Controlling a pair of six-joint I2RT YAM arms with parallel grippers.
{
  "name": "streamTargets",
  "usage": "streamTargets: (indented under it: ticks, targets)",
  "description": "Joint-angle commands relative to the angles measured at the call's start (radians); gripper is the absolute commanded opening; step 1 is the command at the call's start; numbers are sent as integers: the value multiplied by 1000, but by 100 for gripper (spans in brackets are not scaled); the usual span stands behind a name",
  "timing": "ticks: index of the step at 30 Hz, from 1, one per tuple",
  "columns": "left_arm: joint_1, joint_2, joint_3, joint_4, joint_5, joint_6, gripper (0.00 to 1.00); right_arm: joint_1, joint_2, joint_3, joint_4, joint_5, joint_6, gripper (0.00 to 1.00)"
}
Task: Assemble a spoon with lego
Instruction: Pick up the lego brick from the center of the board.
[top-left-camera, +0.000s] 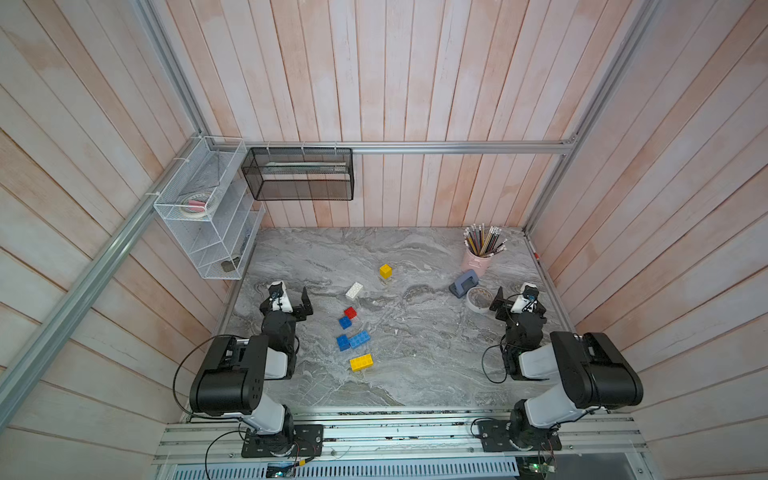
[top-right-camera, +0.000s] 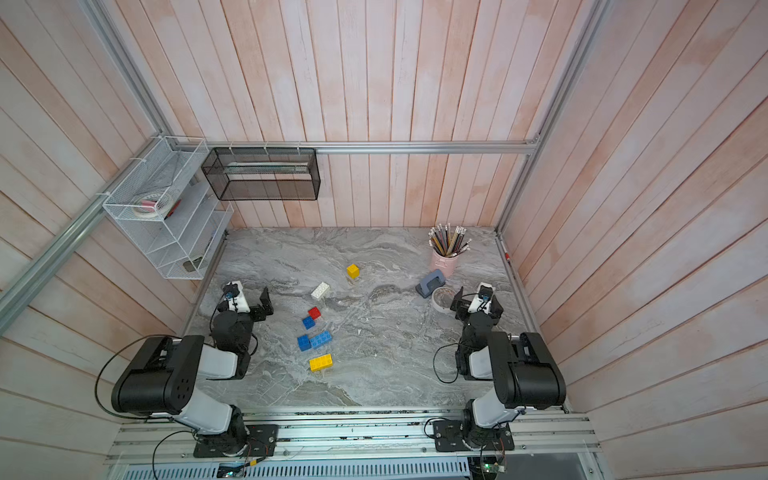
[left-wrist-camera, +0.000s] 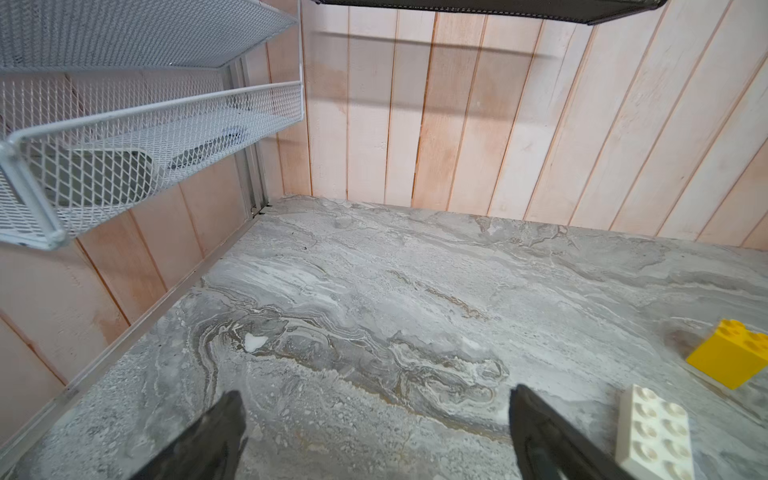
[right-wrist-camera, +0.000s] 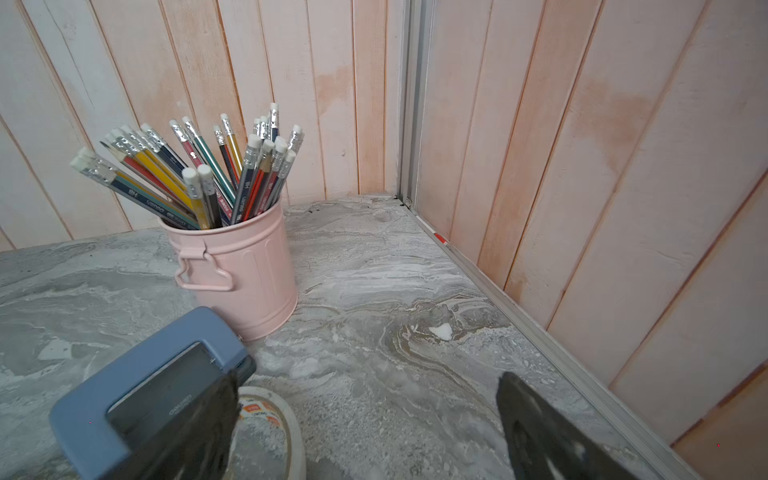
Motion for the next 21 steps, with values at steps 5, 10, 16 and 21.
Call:
streamTargets:
  ticks: [5,10,16,21]
  targets:
    - [0,-7,12,-4,16,4,100,-4,9,-1,25,-7,10,98]
    - [0,-8,12,-4,16,4,100,-4,10,-1,26,-8,10,98]
    - [0,-6,14,-6,16,4,100,-4,9,-1,26,-8,10,98]
    - [0,-6,15,-10,15,4,100,-4,9,-2,32,-8,10,98]
